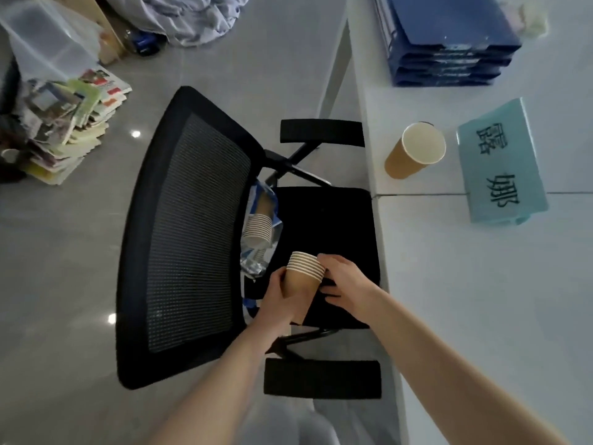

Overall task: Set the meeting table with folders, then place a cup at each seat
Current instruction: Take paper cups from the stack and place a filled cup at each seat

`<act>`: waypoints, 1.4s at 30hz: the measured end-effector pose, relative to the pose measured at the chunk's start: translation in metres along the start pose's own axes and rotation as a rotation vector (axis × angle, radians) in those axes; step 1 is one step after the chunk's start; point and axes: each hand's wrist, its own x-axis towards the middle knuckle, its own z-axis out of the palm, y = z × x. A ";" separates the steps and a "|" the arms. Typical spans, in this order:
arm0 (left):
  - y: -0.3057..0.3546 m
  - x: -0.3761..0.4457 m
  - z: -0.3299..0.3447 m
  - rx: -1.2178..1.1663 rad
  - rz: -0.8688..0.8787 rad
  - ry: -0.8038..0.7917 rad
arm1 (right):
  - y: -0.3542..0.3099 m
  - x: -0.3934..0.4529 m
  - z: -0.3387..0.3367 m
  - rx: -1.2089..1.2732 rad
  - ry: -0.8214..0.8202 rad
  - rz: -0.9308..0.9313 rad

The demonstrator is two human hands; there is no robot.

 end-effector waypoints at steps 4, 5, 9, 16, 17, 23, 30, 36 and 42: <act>-0.013 0.065 -0.002 0.009 -0.060 0.012 | -0.006 0.068 -0.004 0.194 -0.033 0.114; -0.015 0.074 -0.002 0.009 -0.065 0.010 | -0.005 0.078 -0.005 0.211 -0.028 0.111; -0.027 0.109 -0.002 0.043 -0.050 0.008 | 0.002 0.113 -0.001 0.242 -0.042 0.099; -0.033 0.134 -0.008 0.290 -0.070 -0.064 | 0.015 0.140 0.006 0.253 -0.029 0.131; -0.034 0.135 -0.008 0.311 -0.074 -0.065 | 0.018 0.141 0.005 0.233 -0.016 0.141; -0.034 0.126 -0.011 0.383 -0.081 -0.010 | 0.026 0.137 -0.014 0.190 0.127 0.232; -0.006 0.091 -0.009 0.505 -0.080 -0.046 | 0.032 0.094 -0.012 0.182 0.150 0.250; 0.034 0.049 -0.002 0.449 -0.003 -0.086 | -0.009 0.006 -0.033 -0.150 0.232 -0.242; 0.079 0.023 0.031 0.493 0.181 -0.021 | -0.058 -0.060 -0.109 0.015 0.475 -0.388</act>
